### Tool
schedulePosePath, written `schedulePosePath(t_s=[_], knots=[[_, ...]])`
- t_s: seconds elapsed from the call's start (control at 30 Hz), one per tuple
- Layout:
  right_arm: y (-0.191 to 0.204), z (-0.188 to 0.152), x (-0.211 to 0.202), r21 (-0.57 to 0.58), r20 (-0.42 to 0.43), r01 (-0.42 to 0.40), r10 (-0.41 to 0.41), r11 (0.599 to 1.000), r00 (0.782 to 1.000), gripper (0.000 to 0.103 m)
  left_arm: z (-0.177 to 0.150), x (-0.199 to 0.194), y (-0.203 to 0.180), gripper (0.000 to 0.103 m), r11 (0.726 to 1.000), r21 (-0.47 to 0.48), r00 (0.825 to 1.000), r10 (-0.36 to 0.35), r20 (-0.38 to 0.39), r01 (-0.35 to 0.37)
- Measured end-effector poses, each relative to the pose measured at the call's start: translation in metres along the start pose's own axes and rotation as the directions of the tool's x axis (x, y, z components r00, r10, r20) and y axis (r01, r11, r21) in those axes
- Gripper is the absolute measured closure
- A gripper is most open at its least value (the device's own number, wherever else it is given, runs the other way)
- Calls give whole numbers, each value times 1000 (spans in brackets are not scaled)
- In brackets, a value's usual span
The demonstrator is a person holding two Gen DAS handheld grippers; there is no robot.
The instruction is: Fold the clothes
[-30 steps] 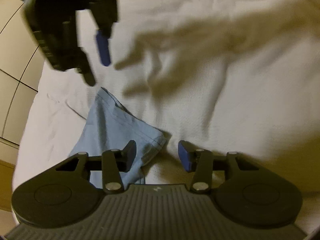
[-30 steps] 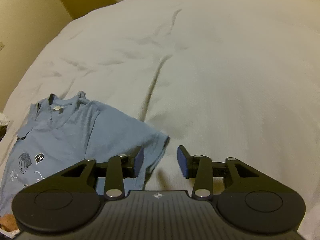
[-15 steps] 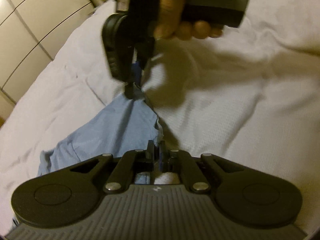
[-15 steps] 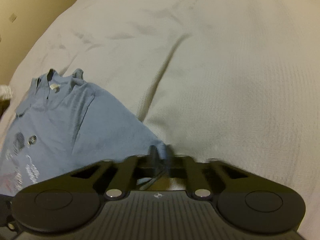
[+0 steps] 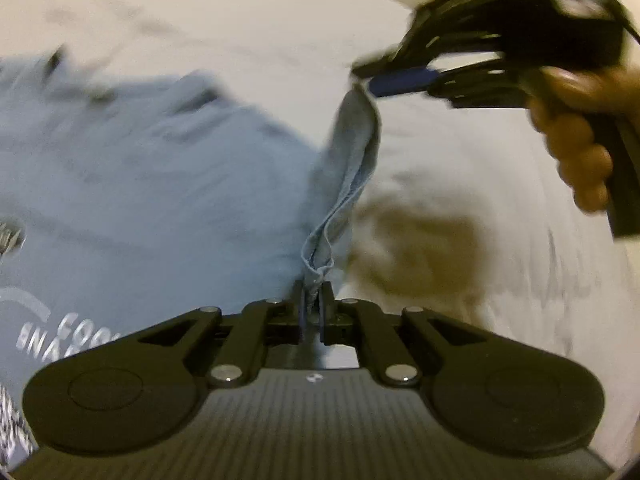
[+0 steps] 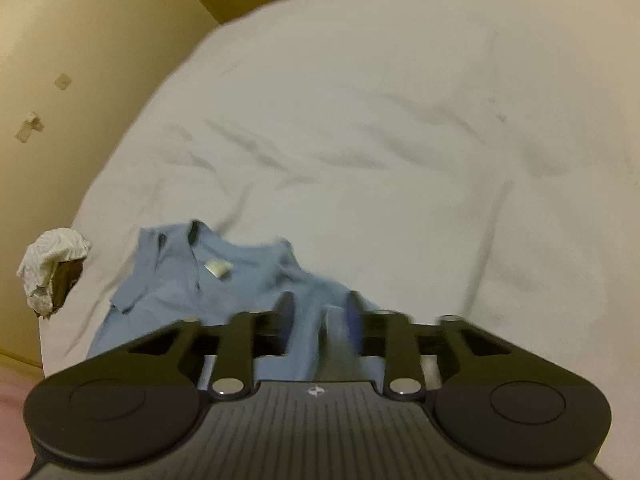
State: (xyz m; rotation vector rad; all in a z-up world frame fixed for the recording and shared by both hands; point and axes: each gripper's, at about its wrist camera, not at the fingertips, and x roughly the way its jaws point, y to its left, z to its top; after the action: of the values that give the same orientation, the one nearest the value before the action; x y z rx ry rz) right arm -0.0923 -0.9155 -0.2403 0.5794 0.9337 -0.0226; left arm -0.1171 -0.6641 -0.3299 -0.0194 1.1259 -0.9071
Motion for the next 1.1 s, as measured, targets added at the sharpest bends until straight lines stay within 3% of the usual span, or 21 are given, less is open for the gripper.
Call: schedulePosePath(t_s=[0.13, 0.3, 0.37, 0.47, 0.7, 0.77, 0.87, 1.0, 1.1], knots=[[-2, -9, 4, -34, 16, 33, -32, 999, 999, 68, 1, -2, 30, 97, 992, -128, 1000, -8, -18, 6], [-17, -35, 20, -98, -65, 135, -141, 986, 988, 67, 3, -7, 41, 97, 987, -159, 999, -35, -22, 31], [-24, -43, 28, -102, -93, 160, -169, 982, 981, 62, 3, -10, 43, 97, 986, -163, 999, -46, -24, 42], [-35, -50, 37, -48, -109, 151, -155, 987, 982, 53, 1, -9, 42, 97, 991, -123, 997, -56, -49, 49], [-50, -52, 60, 58, -96, 96, -90, 994, 991, 54, -1, -3, 42, 94, 997, -50, 995, -56, -85, 52], [-50, -49, 70, 65, -87, 112, -106, 992, 990, 59, 0, -4, 41, 94, 998, -36, 995, -53, -88, 50], [-50, -46, 69, 74, -47, 142, -138, 987, 989, 59, 2, -8, 39, 91, 999, -5, 995, -46, -85, 45], [-39, -49, 51, 56, 27, 201, -202, 978, 979, 59, 2, -21, 40, 87, 999, 16, 997, -29, -78, 30], [-24, -65, 32, 64, 50, 192, -195, 979, 980, 59, 1, -34, 43, 87, 999, 36, 997, 7, -82, -4]])
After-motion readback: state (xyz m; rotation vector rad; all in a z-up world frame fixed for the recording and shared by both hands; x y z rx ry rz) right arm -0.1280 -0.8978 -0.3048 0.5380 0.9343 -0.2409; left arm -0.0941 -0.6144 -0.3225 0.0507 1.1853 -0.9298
